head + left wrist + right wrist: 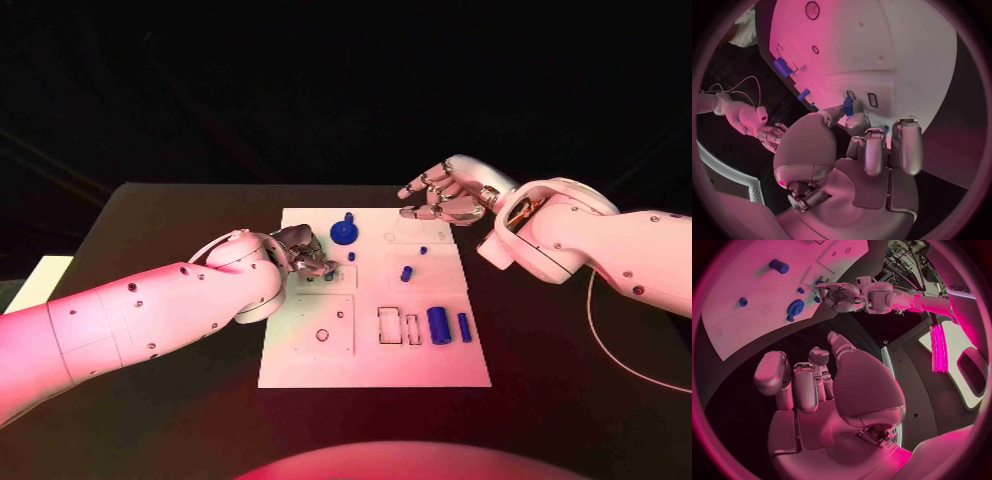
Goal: Assemble the parts on the task board
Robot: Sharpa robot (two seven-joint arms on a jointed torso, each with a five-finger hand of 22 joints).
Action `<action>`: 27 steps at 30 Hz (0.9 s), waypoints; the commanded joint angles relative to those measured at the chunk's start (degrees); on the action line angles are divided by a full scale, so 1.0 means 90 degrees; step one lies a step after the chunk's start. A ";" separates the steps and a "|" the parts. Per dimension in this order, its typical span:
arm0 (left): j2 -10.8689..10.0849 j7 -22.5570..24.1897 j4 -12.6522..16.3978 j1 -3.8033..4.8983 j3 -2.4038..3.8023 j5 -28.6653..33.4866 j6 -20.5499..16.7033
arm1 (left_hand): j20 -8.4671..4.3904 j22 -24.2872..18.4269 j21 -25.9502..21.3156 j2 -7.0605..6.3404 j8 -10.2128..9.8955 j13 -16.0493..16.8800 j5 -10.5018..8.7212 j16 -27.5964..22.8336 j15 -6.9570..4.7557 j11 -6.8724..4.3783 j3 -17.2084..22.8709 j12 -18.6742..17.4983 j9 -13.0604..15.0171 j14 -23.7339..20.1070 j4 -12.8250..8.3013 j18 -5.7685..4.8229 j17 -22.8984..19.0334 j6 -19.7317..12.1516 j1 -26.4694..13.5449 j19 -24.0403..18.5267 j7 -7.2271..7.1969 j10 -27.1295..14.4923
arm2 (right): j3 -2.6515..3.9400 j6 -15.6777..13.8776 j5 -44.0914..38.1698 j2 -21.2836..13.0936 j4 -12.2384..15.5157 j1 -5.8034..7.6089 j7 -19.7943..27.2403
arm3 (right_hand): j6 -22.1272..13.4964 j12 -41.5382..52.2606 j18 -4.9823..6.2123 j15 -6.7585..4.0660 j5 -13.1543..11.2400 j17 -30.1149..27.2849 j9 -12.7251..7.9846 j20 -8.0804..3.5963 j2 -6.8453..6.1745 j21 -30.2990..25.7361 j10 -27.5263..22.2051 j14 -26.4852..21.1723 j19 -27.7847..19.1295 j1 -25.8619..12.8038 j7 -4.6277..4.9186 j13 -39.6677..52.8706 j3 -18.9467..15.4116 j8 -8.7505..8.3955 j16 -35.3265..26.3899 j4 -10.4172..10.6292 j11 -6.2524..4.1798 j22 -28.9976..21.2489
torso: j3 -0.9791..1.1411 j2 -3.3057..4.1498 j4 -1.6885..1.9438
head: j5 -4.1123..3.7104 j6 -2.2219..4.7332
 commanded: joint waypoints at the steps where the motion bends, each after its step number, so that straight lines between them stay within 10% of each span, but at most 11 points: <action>1: -0.0010 -0.0125 0.0000 -0.0047 -0.0029 0.0002 0.0477 | -0.0022 0.0964 -0.0025 0.0109 0.0011 -0.0011 -0.0032 0.0016 0.0008 0.0010 0.0702 -0.0038 -0.0006 0.0659 -0.0672 -0.0123 0.1675 -0.0025 0.0102 0.0312 -0.0040 -0.0035 | 0.0000 0.0086 -0.0009 -0.0006 0.0006 -0.0006 0.0041 | 0.0040 0.0043 0.0009 0.0001 0.0044 0.0125 0.0004 -0.0029 0.0034 -0.0019 0.0048 0.0334 -0.0023 -0.0040 -0.0010 0.0000 0.0004 0.0029 -0.0020 0.0047 0.0000 -0.0003 | 0.0000 -0.0003 0.0002 | -0.0009 -0.0011; 27: -0.0109 -0.0281 0.0089 -0.0053 -0.0026 0.0319 0.1005 | -0.0018 0.0957 -0.0040 0.0023 0.0003 -0.0034 -0.0094 0.0016 0.0013 0.0010 0.0702 -0.0056 -0.0023 0.0659 -0.0714 -0.0120 0.1675 -0.0034 0.0129 0.0306 -0.0042 -0.0051 | -0.0004 0.0121 0.0004 -0.0015 -0.0005 -0.0021 0.0059 | 0.0042 0.0058 0.0009 0.0001 0.0053 0.0125 0.0003 -0.0029 0.0064 -0.0020 0.0054 0.0335 -0.0022 -0.0074 -0.0010 0.0006 -0.0002 0.0031 -0.0022 0.0085 0.0000 -0.0003 | -0.0002 0.0000 0.0003 | -0.0013 -0.0046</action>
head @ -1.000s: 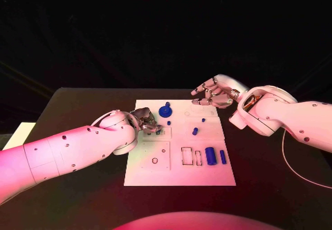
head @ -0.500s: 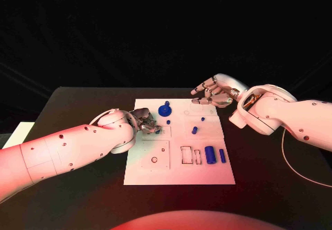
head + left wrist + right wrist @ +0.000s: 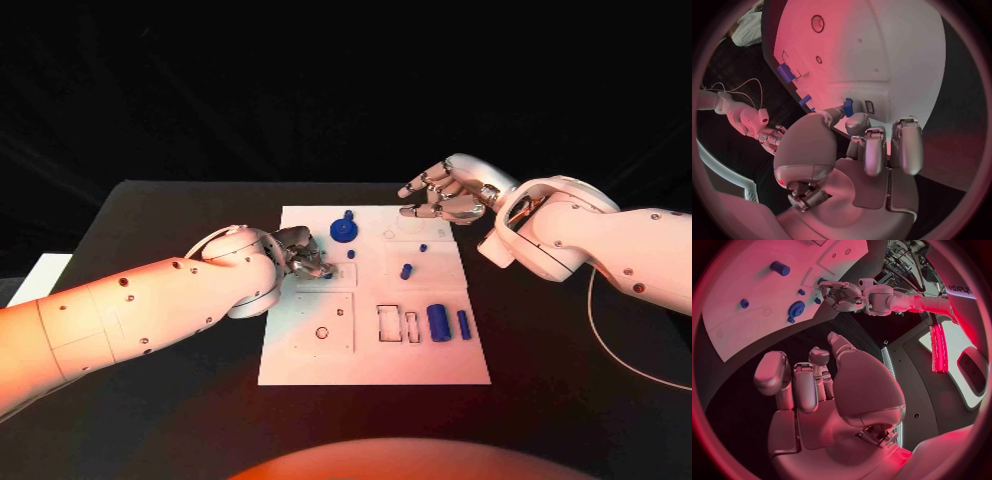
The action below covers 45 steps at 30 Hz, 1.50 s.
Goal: Assemble the parts on the task board
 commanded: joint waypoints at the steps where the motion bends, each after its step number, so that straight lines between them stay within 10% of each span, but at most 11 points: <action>1: -0.0011 -0.0202 0.0002 -0.0089 -0.0074 0.0153 0.0426 | -0.0018 0.0956 -0.0036 0.0033 -0.0016 0.0009 -0.0001 0.0016 0.0013 0.0000 0.0701 -0.0032 0.0010 0.0659 -0.0712 -0.0121 0.1676 0.0015 0.0071 0.0307 -0.0042 -0.0036 | 0.0000 0.0069 -0.0004 0.0004 0.0000 -0.0007 0.0052 | 0.0042 0.0034 0.0009 0.0001 0.0029 0.0126 0.0003 -0.0029 0.0030 -0.0020 0.0053 0.0335 -0.0022 -0.0040 -0.0010 0.0006 -0.0002 0.0031 -0.0022 0.0049 0.0000 -0.0004 | 0.0002 0.0001 -0.0003 | 0.0001 0.0003; 13: 0.0056 -0.0185 -0.0119 -0.0083 -0.0061 0.0342 0.0380 | -0.0029 0.1012 0.0008 -0.0191 0.0016 0.0096 0.0485 0.0016 -0.0015 -0.0041 0.0381 0.0073 -0.0066 0.0659 -0.0506 -0.0136 0.1676 0.0201 -0.0255 0.0334 -0.0108 0.0069 | 0.0000 0.0065 0.0000 0.0015 -0.0006 -0.0011 0.0055 | 0.0042 0.0028 0.0013 0.0001 0.0035 0.0118 0.0002 -0.0029 0.0040 -0.0030 0.0048 0.0334 -0.0029 -0.0051 -0.0011 -0.0002 -0.0005 0.0032 -0.0029 0.0063 0.0000 -0.0023 | 0.0012 0.0004 -0.0007 | 0.0007 -0.0005; 45: 0.0258 -0.0326 -0.0419 0.0037 -0.0030 0.0445 0.0583 | -0.0092 0.1185 0.0170 -0.0204 -0.0024 0.0358 0.0504 0.0016 -0.0076 -0.0108 -0.0988 0.0336 -0.0302 0.0659 0.0393 -0.0183 0.1676 0.0560 -0.1021 0.0422 -0.0186 0.0259 | -0.0001 0.0096 0.0006 0.0066 -0.0038 -0.0017 0.0042 | 0.0040 0.0027 0.0024 0.0001 0.0038 0.0074 0.0001 -0.0029 0.0041 -0.0062 0.0045 0.0324 -0.0056 -0.0060 -0.0011 -0.0005 -0.0010 0.0031 -0.0062 0.0073 0.0000 -0.0086 | 0.0006 -0.0004 0.0004 | -0.0012 -0.0046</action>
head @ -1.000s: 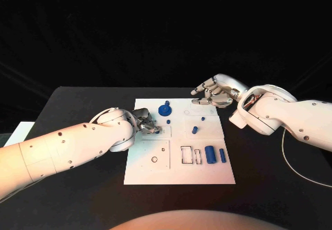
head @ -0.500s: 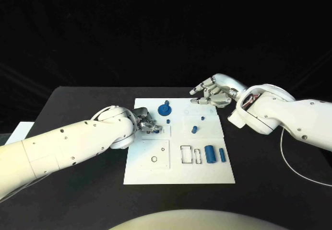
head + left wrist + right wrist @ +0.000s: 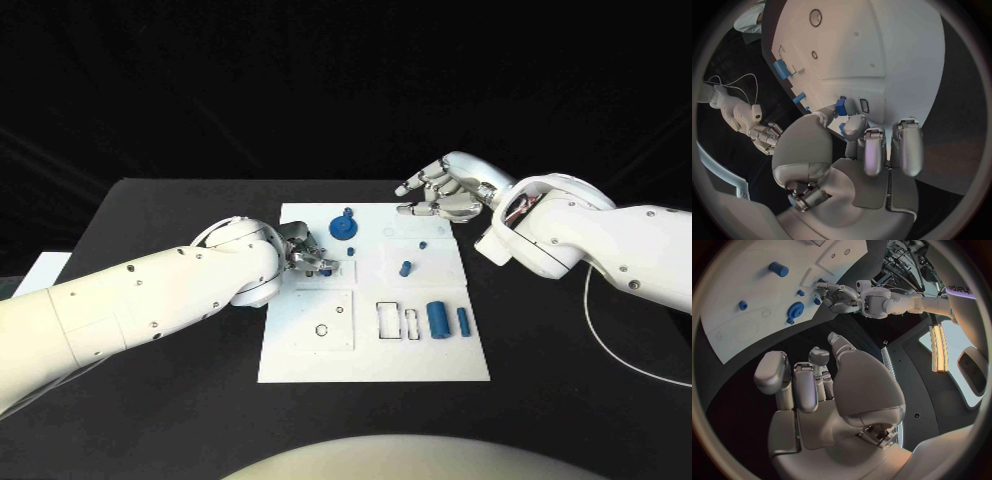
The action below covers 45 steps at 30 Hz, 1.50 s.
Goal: Assemble the parts on the task board
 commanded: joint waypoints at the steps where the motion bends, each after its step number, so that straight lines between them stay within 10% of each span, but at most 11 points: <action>1: 0.0014 -0.0143 -0.0002 -0.0048 -0.0044 0.0095 0.0335 | -0.0045 0.1190 0.0033 0.0003 -0.0030 0.0010 -0.0015 0.0015 -0.0031 -0.0013 -0.0080 0.0038 -0.0014 0.0660 0.0036 -0.0086 0.1677 0.0056 -0.0079 0.0424 -0.0006 0.0054 | 0.0001 0.0073 0.0000 0.0009 -0.0005 -0.0004 0.0038 | 0.0040 0.0028 0.0024 0.0001 0.0039 0.0075 0.0001 -0.0005 0.0017 -0.0034 0.0045 0.0324 -0.0032 -0.0035 -0.0011 -0.0005 -0.0002 0.0031 -0.0024 0.0029 0.0000 -0.0005 | -0.0005 -0.0004 0.0004 | 0.0000 0.0000; 17: -0.0012 -0.0180 -0.0003 -0.0016 -0.0001 0.0107 0.0296 | -0.0059 0.1223 0.0044 0.0052 -0.0067 0.0095 -0.0028 0.0015 -0.0044 -0.0033 -0.1135 0.0090 -0.0123 0.0660 0.0571 -0.0092 0.1677 0.0195 -0.0255 0.0436 -0.0034 0.0141 | 0.0001 0.0077 0.0026 0.0012 -0.0020 -0.0004 0.0054 | 0.0036 -0.0029 0.0050 0.0001 0.0035 -0.0021 -0.0001 -0.0005 0.0015 -0.0109 0.0008 0.0301 -0.0094 -0.0047 -0.0011 -0.0057 -0.0011 0.0030 -0.0096 0.0041 0.0001 -0.0147 | -0.0007 -0.0002 0.0005 | 0.0008 0.0001; 45: -0.0080 -0.0171 0.0235 0.0079 0.0088 0.0006 0.0185 | -0.0063 0.1232 0.0048 0.0173 -0.0074 0.0105 -0.0020 0.0015 -0.0048 -0.0038 -0.1358 0.0090 -0.0143 0.0660 0.0590 -0.0094 0.1677 0.0208 -0.0256 0.0440 -0.0038 0.0150 | -0.0001 0.0097 0.0041 0.0016 -0.0058 -0.0004 0.0056 | 0.0032 -0.0048 0.0057 0.0002 0.0029 -0.0052 -0.0002 -0.0005 0.0015 -0.0132 -0.0009 0.0291 -0.0112 -0.0051 -0.0011 -0.0075 -0.0016 0.0028 -0.0123 0.0048 0.0001 -0.0185 | -0.0007 -0.0005 0.0003 | 0.0038 0.0020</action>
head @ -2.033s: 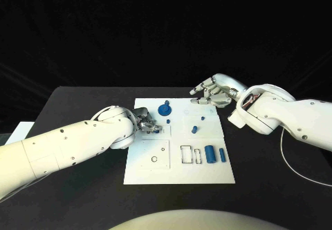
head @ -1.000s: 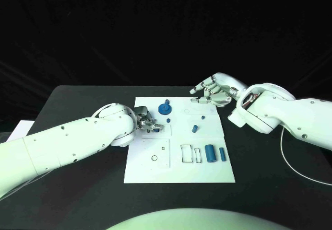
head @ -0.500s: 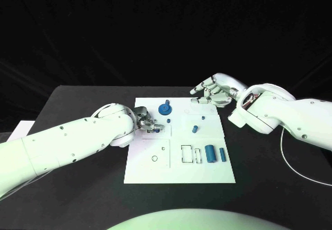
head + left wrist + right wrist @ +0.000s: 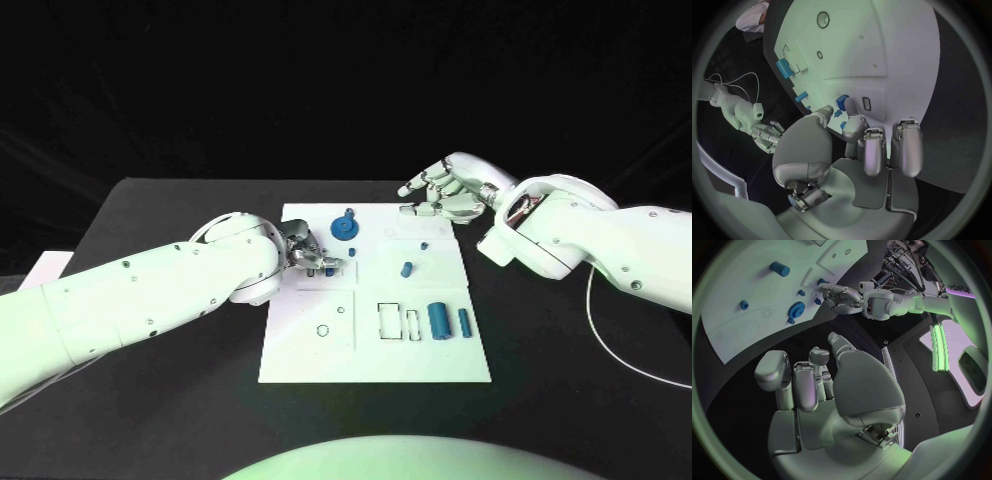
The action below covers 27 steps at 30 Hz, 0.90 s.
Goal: Assemble the parts on the task board
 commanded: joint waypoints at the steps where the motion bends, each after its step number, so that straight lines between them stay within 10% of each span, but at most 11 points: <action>1: 0.0012 0.0042 0.0036 0.0010 0.0009 -0.0063 0.0042 | -0.0040 0.1234 0.0016 0.0057 -0.0002 0.0009 -0.0020 0.0015 -0.0048 -0.0006 -0.0026 -0.0005 -0.0007 0.0660 -0.0003 -0.0094 0.1675 0.0040 0.0014 0.0417 -0.0005 0.0050 | 0.0000 0.0078 -0.0003 0.0011 -0.0007 -0.0004 0.0047 | 0.0032 -0.0023 0.0058 0.0002 0.0030 -0.0005 -0.0002 0.0018 0.0015 -0.0039 -0.0009 0.0291 -0.0044 -0.0051 -0.0011 -0.0010 0.0002 0.0028 -0.0014 0.0030 0.0001 -0.0005 | 0.0000 -0.0001 0.0000 | 0.0007 0.0014; 16: -0.0018 0.0028 0.0049 0.0020 0.0023 -0.0075 0.0069 | -0.0041 0.1234 0.0014 0.0093 -0.0003 0.0006 -0.0016 0.0015 -0.0049 -0.0008 -0.0054 -0.0009 -0.0011 0.0660 -0.0010 -0.0094 0.1675 0.0041 0.0042 0.0417 -0.0006 0.0050 | -0.0002 0.0101 -0.0001 0.0026 -0.0018 -0.0008 0.0047 | 0.0031 -0.0015 0.0059 0.0002 0.0025 -0.0011 -0.0002 0.0019 0.0014 -0.0048 -0.0009 0.0288 -0.0051 -0.0050 -0.0011 -0.0004 -0.0001 0.0028 -0.0021 0.0032 0.0001 -0.0015 | -0.0002 0.0001 0.0003 | 0.0003 0.0010; 22: -0.0160 0.0031 0.0170 0.0053 0.0223 0.0093 0.0167 | -0.0042 0.1210 -0.0020 0.0099 -0.0006 -0.0026 -0.0017 0.0015 -0.0050 -0.0008 -0.0082 -0.0039 -0.0013 0.0660 -0.0018 -0.0085 0.1675 0.0034 0.0069 0.0404 -0.0004 0.0037 | -0.0003 0.0105 0.0000 0.0030 -0.0032 -0.0011 0.0046 | 0.0031 -0.0015 0.0059 0.0002 0.0025 -0.0011 -0.0002 0.0019 0.0014 -0.0048 -0.0009 0.0288 -0.0051 -0.0050 -0.0011 -0.0004 -0.0001 0.0028 -0.0021 0.0032 0.0001 -0.0015 | -0.0002 -0.0004 0.0001 | -0.0006 0.0040; 27: -0.0287 0.0036 0.0190 0.0346 0.0331 0.0772 0.0545 | -0.0007 0.0968 -0.0364 0.0119 -0.0168 -0.0704 -0.0003 0.0015 0.0011 0.0093 -0.0333 -0.0692 -0.0070 0.0660 -0.0001 -0.0002 0.1675 -0.0332 0.0149 0.0265 0.0127 -0.0393 | -0.0005 0.0105 0.0006 0.0039 -0.0057 -0.0014 0.0044 | 0.0031 -0.0015 0.0059 0.0002 0.0025 -0.0011 -0.0002 0.0019 0.0014 -0.0048 -0.0009 0.0288 -0.0051 -0.0050 -0.0011 -0.0004 -0.0001 0.0028 -0.0021 0.0032 0.0001 -0.0015 | -0.0003 -0.0002 -0.0001 | 0.0013 0.0081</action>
